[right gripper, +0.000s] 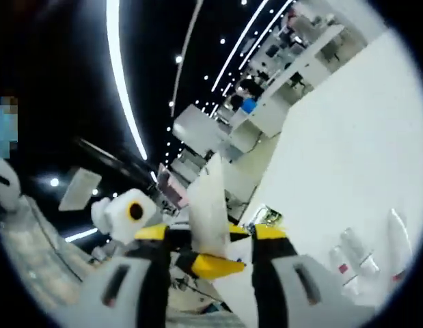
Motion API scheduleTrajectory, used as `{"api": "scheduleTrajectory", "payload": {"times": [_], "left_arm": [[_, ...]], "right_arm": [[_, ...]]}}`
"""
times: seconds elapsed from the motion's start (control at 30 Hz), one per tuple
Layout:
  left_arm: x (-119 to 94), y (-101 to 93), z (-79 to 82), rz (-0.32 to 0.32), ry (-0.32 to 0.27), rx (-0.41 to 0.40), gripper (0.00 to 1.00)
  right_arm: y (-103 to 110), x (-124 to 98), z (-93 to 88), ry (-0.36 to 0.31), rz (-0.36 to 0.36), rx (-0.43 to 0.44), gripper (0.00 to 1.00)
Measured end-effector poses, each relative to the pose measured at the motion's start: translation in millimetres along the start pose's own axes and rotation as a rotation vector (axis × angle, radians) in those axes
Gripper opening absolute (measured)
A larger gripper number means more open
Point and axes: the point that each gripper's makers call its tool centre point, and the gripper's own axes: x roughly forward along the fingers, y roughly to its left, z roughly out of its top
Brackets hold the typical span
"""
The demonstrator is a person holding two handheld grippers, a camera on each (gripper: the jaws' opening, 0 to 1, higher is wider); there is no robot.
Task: Arrange the skincare products in the storage area until every visible bottle or jar stands upright without overlapping.
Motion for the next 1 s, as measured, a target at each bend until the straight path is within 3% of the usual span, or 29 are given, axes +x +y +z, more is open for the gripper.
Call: {"api": "scheduleTrajectory", "payload": {"times": [0.13, 0.2, 0.23, 0.43, 0.57, 0.77, 0.9, 1.0], "left_arm": [[5, -9.2, -2.7, 0.005, 0.008, 0.003, 0.2], [5, -12.4, -3.1, 0.01, 0.009, 0.0, 0.21], [5, -11.3, -4.8, 0.022, 0.014, -0.003, 0.21], [5, -13.7, -6.4, 0.032, 0.01, 0.022, 0.24], [7, -19.5, -7.1, 0.006, 0.004, 0.007, 0.33], [7, -25.0, -1.7, -0.026, -0.037, -0.007, 0.35], [4, -27.6, -1.7, -0.089, -0.066, -0.043, 0.33], [1, -27.8, -1.9, -0.112, -0.072, -0.029, 0.33]], "right_arm": [[1, 2, -5.3, -0.018, -0.023, 0.042, 0.28], [-11, -2, -4.4, -0.032, -0.098, -0.006, 0.22], [-5, -2, -5.4, -0.034, -0.072, 0.005, 0.22], [-2, -6, -6.3, -0.032, -0.099, -0.081, 0.16], [-1, -10, -8.3, -0.011, -0.106, -0.15, 0.12], [1, -15, -6.0, 0.003, -0.098, -0.224, 0.11], [-4, -19, -8.2, 0.084, -0.132, -0.409, 0.11], [-10, -23, -6.6, 0.114, -0.146, -0.467, 0.11]]}}
